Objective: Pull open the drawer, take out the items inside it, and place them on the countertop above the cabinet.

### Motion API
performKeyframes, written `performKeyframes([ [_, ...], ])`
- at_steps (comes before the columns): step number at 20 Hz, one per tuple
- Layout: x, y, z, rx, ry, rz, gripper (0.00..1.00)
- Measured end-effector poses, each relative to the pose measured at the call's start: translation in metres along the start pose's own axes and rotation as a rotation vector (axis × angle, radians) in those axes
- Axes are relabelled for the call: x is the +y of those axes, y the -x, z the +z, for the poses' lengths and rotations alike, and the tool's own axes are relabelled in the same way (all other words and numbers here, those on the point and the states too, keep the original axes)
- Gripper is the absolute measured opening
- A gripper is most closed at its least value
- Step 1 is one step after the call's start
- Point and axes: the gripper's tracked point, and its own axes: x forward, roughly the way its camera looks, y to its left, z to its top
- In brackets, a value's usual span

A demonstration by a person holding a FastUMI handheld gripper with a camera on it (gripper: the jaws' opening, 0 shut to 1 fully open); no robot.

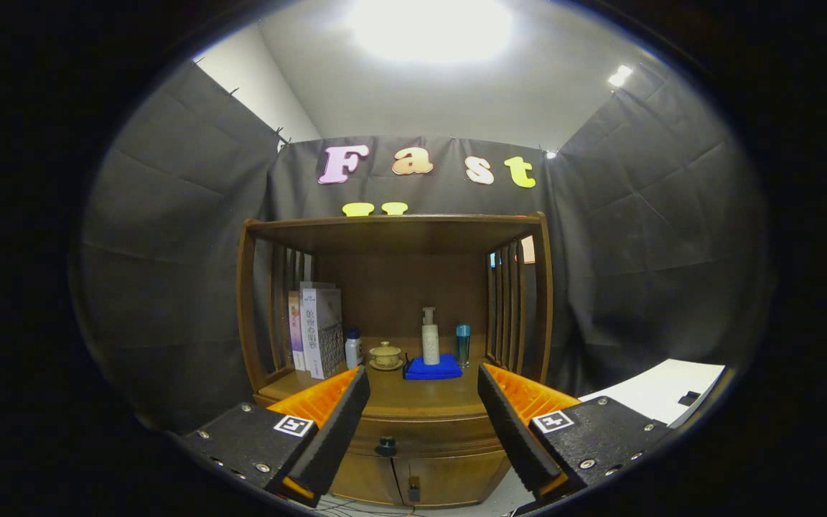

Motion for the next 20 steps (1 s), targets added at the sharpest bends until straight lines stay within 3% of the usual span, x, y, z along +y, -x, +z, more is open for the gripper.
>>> performKeyframes([
  [7,0.010,-0.022,-0.043,0.063,-0.024,0.052,0.95],
  [13,0.010,-0.055,-0.099,0.124,0.044,0.058,0.95],
  [20,0.053,-0.090,-0.165,0.241,0.062,0.096,0.95],
])
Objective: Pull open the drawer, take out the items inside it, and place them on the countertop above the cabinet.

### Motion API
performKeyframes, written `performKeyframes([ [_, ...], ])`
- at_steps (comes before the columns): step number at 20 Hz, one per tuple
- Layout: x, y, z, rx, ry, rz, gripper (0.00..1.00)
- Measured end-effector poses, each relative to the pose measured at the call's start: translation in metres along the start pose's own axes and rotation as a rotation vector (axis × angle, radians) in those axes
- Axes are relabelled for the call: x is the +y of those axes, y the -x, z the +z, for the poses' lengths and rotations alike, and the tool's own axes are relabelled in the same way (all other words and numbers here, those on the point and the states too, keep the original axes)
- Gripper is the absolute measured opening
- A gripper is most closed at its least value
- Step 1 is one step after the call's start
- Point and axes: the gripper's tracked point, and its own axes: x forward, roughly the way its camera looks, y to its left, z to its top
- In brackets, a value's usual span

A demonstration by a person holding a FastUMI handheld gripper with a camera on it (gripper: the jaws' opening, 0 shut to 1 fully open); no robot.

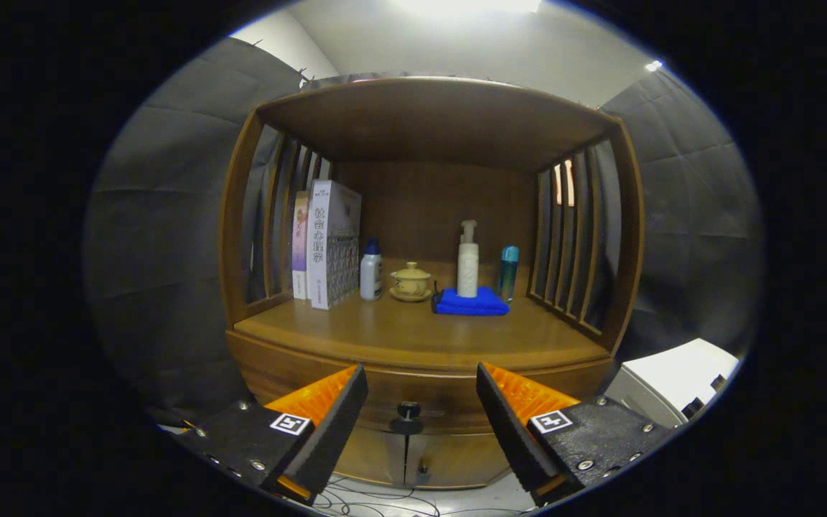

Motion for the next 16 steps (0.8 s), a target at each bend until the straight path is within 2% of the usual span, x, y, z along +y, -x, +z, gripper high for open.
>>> performKeyframes([
  [4,0.008,-0.029,-0.034,0.061,0.031,-0.020,0.95],
  [12,0.025,-0.066,-0.093,0.187,0.017,-0.002,0.95],
  [16,0.017,-0.072,-0.106,0.195,0.022,-0.035,0.83],
])
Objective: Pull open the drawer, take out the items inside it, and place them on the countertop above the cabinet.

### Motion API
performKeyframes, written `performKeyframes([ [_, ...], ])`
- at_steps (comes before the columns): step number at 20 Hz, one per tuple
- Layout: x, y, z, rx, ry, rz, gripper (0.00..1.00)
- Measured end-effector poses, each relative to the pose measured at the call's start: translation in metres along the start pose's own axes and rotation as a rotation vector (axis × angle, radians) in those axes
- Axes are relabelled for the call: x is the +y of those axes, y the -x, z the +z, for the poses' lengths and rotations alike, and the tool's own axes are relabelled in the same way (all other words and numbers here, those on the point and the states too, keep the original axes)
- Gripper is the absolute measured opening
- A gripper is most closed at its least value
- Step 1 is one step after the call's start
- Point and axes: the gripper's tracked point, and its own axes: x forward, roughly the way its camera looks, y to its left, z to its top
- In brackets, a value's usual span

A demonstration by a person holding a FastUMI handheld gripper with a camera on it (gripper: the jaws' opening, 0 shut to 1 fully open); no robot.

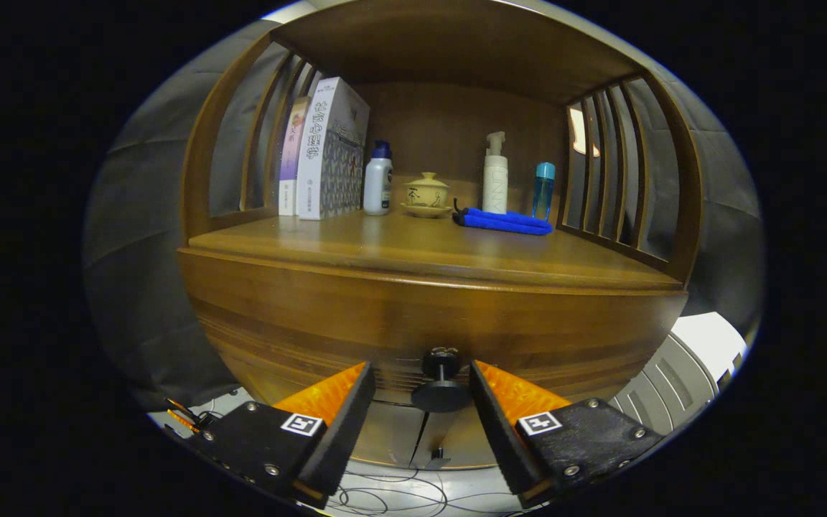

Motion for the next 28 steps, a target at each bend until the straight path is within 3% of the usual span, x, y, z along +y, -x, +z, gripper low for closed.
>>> performKeyframes([
  [3,-0.009,-0.006,-0.003,-0.007,0.002,-0.036,0.69],
  [5,-0.012,-0.009,-0.006,-0.006,0.004,-0.033,0.52],
  [16,-0.011,-0.001,-0.011,-0.035,0.018,-0.025,0.35],
  [28,-0.007,0.111,-0.057,-0.039,-0.015,-0.010,0.35],
])
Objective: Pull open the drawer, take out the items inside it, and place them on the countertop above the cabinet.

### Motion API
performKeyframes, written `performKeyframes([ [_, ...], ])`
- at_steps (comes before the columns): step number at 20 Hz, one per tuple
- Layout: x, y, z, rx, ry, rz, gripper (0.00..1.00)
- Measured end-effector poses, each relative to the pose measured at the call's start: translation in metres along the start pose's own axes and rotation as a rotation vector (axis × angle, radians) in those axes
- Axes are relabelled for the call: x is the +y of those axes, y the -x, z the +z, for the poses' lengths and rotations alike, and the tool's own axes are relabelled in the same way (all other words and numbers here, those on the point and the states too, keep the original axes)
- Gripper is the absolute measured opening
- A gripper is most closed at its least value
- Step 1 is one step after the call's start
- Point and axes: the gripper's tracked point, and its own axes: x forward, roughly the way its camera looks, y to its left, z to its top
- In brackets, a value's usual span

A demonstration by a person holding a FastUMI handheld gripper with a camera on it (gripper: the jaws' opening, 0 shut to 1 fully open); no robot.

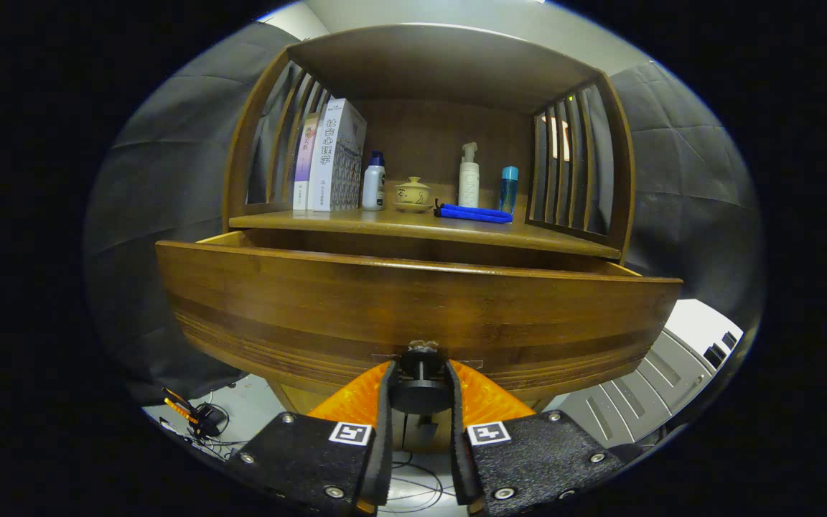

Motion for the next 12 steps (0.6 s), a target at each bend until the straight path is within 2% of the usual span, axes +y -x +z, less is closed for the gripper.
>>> performKeyframes([
  [9,0.010,0.067,-0.025,0.027,-0.043,0.058,0.34],
  [12,0.012,0.070,-0.026,0.025,-0.045,0.071,0.34],
])
